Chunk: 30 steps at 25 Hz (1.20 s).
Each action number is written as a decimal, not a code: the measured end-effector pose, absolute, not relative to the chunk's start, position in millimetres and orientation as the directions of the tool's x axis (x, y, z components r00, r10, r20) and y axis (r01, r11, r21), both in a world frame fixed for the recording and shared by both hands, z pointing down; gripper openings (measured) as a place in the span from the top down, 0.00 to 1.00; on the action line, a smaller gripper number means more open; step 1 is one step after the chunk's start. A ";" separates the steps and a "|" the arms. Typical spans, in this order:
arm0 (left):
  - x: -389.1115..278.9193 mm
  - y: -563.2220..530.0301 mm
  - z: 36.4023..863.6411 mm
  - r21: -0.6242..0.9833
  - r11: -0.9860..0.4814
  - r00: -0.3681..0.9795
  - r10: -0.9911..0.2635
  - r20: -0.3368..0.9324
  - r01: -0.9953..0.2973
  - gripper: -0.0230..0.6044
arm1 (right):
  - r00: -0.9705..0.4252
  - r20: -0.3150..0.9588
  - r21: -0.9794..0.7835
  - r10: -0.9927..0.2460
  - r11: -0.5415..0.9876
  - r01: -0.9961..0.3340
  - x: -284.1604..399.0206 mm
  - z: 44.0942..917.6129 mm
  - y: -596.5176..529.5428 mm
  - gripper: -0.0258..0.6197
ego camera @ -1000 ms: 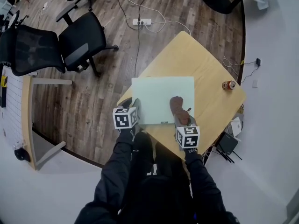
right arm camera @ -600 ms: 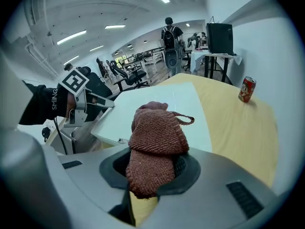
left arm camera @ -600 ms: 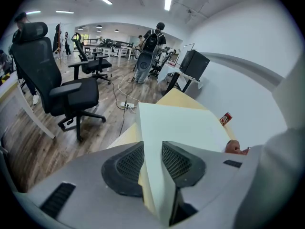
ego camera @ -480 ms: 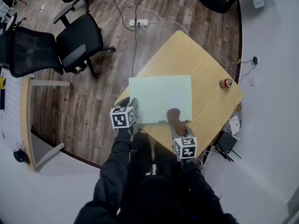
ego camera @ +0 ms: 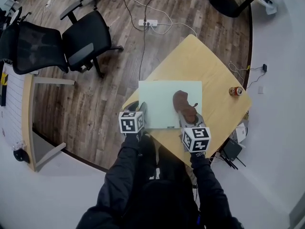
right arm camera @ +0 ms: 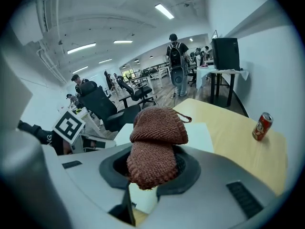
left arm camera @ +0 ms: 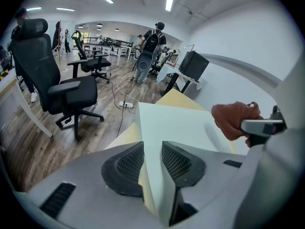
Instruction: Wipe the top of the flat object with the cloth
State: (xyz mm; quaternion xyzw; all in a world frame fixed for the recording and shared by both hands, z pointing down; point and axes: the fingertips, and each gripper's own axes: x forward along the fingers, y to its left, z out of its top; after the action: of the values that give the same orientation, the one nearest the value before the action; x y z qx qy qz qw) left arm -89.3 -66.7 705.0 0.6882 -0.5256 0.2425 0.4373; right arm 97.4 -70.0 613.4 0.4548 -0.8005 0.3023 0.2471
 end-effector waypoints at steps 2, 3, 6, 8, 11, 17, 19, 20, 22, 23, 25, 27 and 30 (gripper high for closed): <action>-89.4 -67.5 705.3 0.350 -0.068 0.334 -0.510 0.793 -0.934 0.74 | -0.462 0.665 -0.246 -0.587 0.412 -0.877 89.5 615.8 -91.1 0.78; -89.4 -67.7 705.3 0.351 -0.069 0.336 -0.509 0.793 -0.934 0.74 | -0.459 0.664 -0.242 -0.590 0.412 -0.879 86.3 617.4 -100.7 0.78; -89.7 -68.2 704.7 0.355 -0.067 0.338 -0.509 0.792 -0.932 0.74 | -0.446 0.670 -0.230 -0.593 0.404 -0.885 78.9 625.3 -125.5 0.78; -90.4 -68.9 704.6 0.357 -0.067 0.339 -0.511 0.790 -0.932 0.74 | -0.435 0.687 -0.222 -0.582 0.401 -0.889 74.6 635.7 -137.0 0.78; -91.1 -69.2 705.1 0.360 -0.069 0.344 -0.509 0.789 -0.930 0.74 | -0.422 0.727 -0.212 -0.542 0.407 -0.889 69.9 655.4 -140.1 0.78; -93.4 -69.0 705.8 0.361 -0.066 0.343 -0.507 0.791 -0.930 0.75 | -0.411 0.775 -0.207 -0.479 0.422 -0.883 67.0 676.3 -112.3 0.78; -93.5 -68.4 705.8 0.360 -0.067 0.343 -0.506 0.792 -0.930 0.75 | -0.413 0.781 -0.219 -0.468 0.415 -0.883 68.5 678.3 -99.2 0.78; -93.8 -68.3 705.5 0.360 -0.067 0.343 -0.506 0.792 -0.930 0.75 | -0.415 0.782 -0.224 -0.465 0.411 -0.884 69.1 678.6 -92.7 0.78; -94.7 -68.9 704.6 0.360 -0.067 0.343 -0.508 0.790 -0.930 0.75 | -0.416 0.782 -0.229 -0.463 0.407 -0.884 69.8 678.3 -81.1 0.78; -95.1 -69.2 704.4 0.360 -0.067 0.342 -0.510 0.789 -0.931 0.75 | -0.416 0.783 -0.232 -0.462 0.405 -0.885 70.3 678.3 -76.2 0.78; -95.3 -69.2 704.6 0.358 -0.067 0.341 -0.509 0.791 -0.931 0.75 | -0.416 0.786 -0.239 -0.457 0.396 -0.887 72.1 678.9 -66.5 0.78; -94.5 -69.0 704.5 0.356 -0.067 0.338 -0.508 0.792 -0.932 0.75 | -0.419 0.791 -0.247 -0.447 0.393 -0.886 73.6 679.0 -55.0 0.78; -94.1 -68.2 705.3 0.353 -0.064 0.334 -0.509 0.793 -0.934 0.75 | -0.427 0.797 -0.255 -0.428 0.402 -0.879 73.7 679.6 -32.2 0.78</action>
State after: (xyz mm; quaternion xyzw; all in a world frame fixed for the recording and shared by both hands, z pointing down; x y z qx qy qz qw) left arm -94.1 -68.2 705.3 0.6884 -0.5240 0.2413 0.4398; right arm 73.7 -32.2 679.6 0.4239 -0.7708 0.3452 0.3271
